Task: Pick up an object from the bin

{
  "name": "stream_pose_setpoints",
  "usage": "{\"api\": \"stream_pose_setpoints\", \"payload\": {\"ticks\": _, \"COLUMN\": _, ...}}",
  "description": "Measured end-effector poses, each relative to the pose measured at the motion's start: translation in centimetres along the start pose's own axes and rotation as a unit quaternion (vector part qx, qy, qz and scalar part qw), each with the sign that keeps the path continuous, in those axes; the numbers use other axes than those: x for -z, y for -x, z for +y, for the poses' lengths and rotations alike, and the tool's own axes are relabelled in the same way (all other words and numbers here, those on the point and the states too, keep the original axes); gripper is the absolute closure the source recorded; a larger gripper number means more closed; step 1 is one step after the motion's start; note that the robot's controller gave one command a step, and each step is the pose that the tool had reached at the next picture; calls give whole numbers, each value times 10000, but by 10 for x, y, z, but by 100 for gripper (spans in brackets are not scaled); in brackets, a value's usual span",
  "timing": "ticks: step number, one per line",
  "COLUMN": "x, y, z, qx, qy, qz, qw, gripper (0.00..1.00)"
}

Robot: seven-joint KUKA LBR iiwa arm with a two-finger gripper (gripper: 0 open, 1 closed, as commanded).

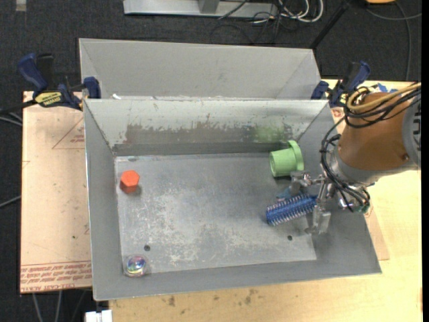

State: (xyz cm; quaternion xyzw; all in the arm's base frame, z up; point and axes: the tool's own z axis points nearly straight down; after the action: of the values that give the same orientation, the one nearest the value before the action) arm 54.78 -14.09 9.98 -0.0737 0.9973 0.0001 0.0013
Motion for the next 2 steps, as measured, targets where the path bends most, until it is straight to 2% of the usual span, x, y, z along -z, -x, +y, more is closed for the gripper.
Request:
{"api": "stream_pose_setpoints", "payload": {"ticks": 1, "x": -30, "y": 1, "z": 5, "qx": 544, "qy": -3, "qz": -5, "qw": 9985, "gripper": 0}}
{"api": "stream_pose_setpoints", "payload": {"ticks": 2, "x": -29, "y": 2, "z": 5, "qx": 532, "qy": -2, "qz": -18, "qw": 9986, "gripper": 0}}
